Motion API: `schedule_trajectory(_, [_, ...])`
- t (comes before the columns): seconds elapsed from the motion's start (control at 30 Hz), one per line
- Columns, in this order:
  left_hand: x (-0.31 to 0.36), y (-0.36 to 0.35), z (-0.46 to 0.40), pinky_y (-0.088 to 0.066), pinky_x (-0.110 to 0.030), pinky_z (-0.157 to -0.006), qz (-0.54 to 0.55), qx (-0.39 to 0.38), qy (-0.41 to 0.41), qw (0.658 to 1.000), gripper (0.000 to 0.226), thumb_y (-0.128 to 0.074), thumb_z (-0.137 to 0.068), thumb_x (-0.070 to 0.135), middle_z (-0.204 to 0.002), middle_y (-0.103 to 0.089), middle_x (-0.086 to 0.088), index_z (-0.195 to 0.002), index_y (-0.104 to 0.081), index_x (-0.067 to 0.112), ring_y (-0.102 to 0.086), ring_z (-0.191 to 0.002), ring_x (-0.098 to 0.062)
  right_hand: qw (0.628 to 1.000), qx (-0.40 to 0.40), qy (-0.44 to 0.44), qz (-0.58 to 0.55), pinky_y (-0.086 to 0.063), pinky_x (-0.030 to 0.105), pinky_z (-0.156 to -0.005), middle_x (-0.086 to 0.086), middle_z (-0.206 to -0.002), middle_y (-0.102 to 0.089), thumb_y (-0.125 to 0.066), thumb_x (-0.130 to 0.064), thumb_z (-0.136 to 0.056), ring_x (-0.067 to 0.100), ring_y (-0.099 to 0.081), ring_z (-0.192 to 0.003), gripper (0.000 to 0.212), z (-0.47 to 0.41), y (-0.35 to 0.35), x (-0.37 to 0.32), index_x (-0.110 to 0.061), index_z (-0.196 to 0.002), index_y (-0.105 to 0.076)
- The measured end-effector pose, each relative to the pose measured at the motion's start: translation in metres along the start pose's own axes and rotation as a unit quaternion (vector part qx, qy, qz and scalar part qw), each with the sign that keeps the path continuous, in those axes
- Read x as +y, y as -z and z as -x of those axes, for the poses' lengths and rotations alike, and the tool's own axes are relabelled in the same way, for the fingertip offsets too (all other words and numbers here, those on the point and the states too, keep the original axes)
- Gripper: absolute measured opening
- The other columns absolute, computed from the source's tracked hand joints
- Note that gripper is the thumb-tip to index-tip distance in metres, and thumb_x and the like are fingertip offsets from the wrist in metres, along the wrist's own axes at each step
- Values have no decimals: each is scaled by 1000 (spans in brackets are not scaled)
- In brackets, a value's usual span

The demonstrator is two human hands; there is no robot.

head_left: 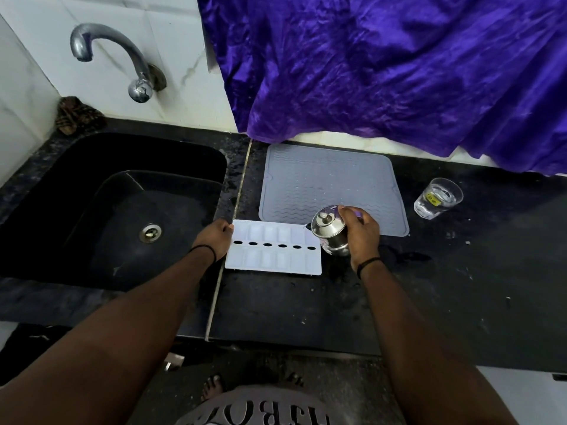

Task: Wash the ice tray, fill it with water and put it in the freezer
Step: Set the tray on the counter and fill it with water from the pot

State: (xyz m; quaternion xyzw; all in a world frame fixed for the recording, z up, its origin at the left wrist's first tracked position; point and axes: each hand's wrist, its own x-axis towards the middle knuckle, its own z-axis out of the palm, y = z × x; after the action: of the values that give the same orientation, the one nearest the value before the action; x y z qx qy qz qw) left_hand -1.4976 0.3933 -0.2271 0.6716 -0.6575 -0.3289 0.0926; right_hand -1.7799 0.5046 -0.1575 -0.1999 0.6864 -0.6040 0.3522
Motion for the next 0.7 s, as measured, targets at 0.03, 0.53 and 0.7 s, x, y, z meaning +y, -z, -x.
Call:
schedule_trajectory(0.03, [0, 0, 0, -36, -30, -72, 1, 1, 0, 1000, 25, -42, -97, 37, -91, -60, -11, -86, -53, 17, -50, -78, -25, 1000, -1, 1, -1, -53, 20, -54, -9, -74, -75, -76, -30, -77, 6, -71, -66, 6, 0, 0, 0, -25, -77, -73])
schedule_trajectory(0.53, [3, 3, 3, -37, -30, -73, -3, -2, -2, 1000, 25, -42, -98, 36, -96, -62, -15, -86, -52, 16, -50, -80, -26, 1000, -4, 11, 19, -54, 23, -58, -10, -76, -75, -75, -30, -78, 8, -71, -70, 3, 3, 0, -2, -29, -75, -74])
schedule_trajectory(0.7, [4, 3, 4, -37, -30, -74, -2, -2, -4, 1000, 28, -41, -98, 35, -101, -62, -17, -92, -55, 12, -52, -84, -28, 1000, -6, 7, 0, -53, 18, -53, -9, -76, -75, -76, -28, -79, 7, -71, -69, 4, 5, 0, -3, -25, -78, -74])
